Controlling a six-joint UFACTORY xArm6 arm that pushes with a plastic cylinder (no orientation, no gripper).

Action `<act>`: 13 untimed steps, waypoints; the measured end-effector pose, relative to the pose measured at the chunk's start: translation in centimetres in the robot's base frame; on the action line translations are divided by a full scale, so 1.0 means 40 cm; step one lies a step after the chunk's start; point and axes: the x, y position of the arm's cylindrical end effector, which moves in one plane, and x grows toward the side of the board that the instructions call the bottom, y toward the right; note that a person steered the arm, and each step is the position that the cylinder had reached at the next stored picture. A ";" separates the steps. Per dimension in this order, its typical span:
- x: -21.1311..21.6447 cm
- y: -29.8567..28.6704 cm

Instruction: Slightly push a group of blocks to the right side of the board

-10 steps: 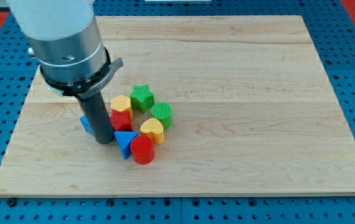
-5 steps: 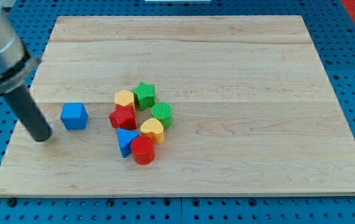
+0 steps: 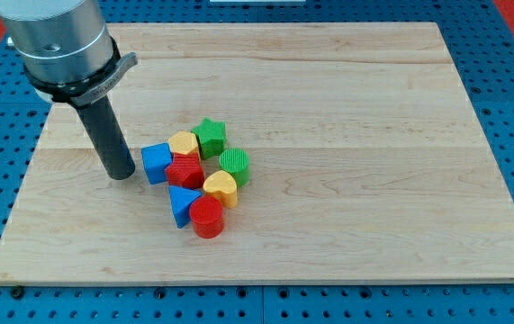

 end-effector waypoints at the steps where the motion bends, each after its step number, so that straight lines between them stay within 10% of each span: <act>1: 0.007 0.069; 4: 0.273 0.099; 13: -0.065 0.063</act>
